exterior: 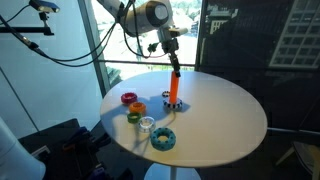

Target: Slide the ring holder to the right, pick up the blue ring and put it on the ring holder

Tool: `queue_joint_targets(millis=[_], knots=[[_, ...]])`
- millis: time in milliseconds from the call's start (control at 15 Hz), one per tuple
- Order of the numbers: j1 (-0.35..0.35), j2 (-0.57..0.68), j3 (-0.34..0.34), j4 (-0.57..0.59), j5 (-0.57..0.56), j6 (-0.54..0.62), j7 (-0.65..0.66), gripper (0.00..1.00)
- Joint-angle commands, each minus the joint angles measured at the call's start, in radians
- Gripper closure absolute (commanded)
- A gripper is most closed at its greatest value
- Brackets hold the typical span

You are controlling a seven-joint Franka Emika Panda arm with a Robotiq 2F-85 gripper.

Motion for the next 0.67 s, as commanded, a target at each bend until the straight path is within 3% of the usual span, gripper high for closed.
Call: queue_joint_targets(millis=[0,600], knots=[[-0.011,-0.071,0.009,-0.067,-0.003,-0.014,0.000,0.80],[-0.018,-0.161,0.012,-0.237,-0.031,0.158,0.037,0.80]])
